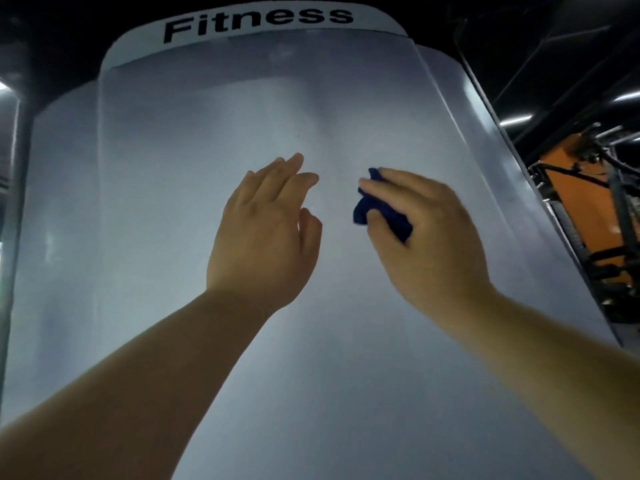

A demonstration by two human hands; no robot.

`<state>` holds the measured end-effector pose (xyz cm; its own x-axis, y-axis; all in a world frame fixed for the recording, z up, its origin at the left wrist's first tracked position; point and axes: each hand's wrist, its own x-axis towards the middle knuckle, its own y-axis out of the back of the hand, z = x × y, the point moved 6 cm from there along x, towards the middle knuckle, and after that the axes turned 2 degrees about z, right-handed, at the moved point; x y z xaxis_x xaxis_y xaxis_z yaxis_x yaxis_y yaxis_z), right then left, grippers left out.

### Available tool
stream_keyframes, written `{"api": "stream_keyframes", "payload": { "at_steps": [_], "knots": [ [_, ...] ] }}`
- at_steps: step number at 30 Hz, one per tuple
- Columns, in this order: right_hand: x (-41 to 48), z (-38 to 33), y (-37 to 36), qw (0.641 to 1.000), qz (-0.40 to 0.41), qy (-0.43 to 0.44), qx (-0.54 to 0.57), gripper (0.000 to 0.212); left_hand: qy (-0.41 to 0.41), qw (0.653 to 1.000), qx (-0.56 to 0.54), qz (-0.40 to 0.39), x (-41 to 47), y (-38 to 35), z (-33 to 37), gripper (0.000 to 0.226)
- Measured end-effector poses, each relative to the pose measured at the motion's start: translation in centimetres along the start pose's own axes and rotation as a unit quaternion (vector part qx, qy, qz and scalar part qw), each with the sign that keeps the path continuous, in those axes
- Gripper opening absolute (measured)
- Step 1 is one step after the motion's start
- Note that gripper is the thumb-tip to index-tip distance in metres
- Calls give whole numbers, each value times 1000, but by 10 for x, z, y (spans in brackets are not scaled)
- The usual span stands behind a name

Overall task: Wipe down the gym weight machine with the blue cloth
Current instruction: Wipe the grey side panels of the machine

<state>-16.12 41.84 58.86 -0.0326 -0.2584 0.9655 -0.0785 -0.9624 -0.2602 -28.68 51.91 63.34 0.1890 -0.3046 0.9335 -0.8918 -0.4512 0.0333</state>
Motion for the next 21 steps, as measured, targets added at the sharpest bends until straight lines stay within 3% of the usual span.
{"api": "stream_keyframes", "payload": {
  "at_steps": [3,5,7,9,11,12,13,15,18,19,21],
  "knots": [
    [-48,-24,5,975,-126,183,29,34,-10,1000,-2,4,-1,0,1,45],
    [-45,-11,15,949,-194,250,17,34,-9,1000,-2,3,-1,1,2,46],
    [-16,17,23,969,-157,191,5,34,-9,1000,-9,5,-1,2,2,47],
    [18,47,33,997,-56,38,28,33,-13,1000,-12,3,-1,1,2,47],
    [24,63,27,993,13,-100,57,33,-12,1000,-9,2,-1,1,1,47],
    [16,59,24,991,26,-118,55,33,-12,1000,-6,1,-1,1,1,47],
    [3,48,22,993,24,-101,53,34,-12,1000,-3,0,-1,1,1,47],
    [-27,19,21,998,-34,20,55,34,-12,1000,1,-2,-2,0,1,47],
    [-54,-3,20,948,-194,251,11,36,-11,1000,3,5,-2,1,0,47],
    [-47,5,22,937,-217,275,-4,37,-13,1000,1,8,-3,1,0,46],
    [-20,31,25,960,-180,213,-14,38,-22,1000,-5,8,-3,2,2,46]
  ]
}}
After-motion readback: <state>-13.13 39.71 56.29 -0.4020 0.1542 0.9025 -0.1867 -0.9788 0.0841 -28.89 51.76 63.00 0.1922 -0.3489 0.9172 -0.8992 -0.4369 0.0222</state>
